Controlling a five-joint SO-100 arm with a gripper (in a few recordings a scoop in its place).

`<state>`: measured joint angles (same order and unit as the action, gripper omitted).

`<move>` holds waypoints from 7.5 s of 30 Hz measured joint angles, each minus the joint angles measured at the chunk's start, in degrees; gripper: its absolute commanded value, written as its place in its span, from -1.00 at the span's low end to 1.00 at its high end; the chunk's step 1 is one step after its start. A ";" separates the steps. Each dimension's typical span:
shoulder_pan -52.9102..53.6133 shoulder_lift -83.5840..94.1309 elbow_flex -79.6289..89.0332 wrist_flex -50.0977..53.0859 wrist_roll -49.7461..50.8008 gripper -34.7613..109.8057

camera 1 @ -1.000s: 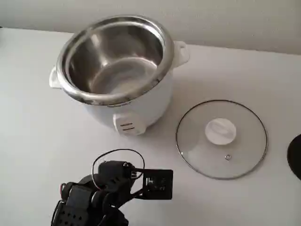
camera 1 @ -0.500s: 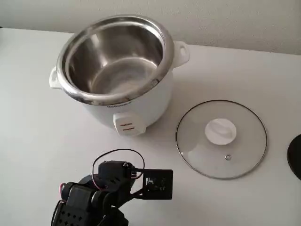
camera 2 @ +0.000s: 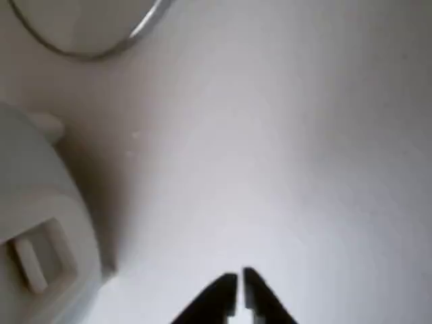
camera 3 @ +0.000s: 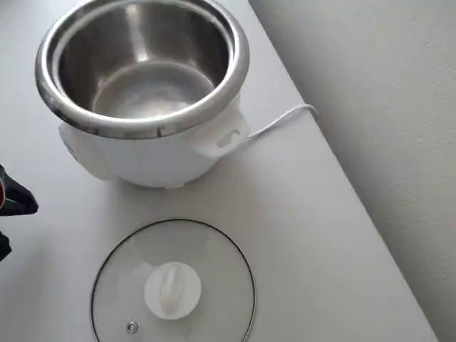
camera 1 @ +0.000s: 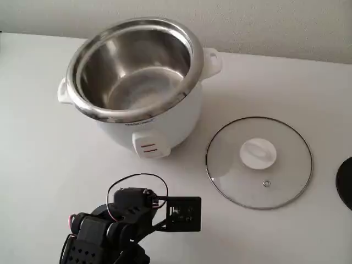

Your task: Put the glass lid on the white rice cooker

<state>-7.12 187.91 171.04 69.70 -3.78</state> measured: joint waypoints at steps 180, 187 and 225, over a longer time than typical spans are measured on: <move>-13.97 -73.04 -66.36 -67.68 -1.58 -0.52; -14.77 -81.04 -73.12 -67.68 -1.58 -0.52; -12.04 -70.49 -59.94 -63.72 -3.69 -0.44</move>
<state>-19.16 117.42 111.09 5.98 -7.47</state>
